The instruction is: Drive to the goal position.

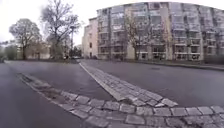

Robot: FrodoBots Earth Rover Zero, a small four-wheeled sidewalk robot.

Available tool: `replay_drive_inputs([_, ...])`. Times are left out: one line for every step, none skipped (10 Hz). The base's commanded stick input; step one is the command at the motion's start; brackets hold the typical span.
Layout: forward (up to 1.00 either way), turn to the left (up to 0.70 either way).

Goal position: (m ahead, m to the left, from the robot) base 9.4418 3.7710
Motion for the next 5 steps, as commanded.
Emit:
replay_drive_inputs([0.85,0.34])
replay_drive_inputs([0.85,0.34])
replay_drive_inputs([0.85,0.03])
replay_drive_inputs([0.85,0.00])
replay_drive_inputs([0.85,0.00])
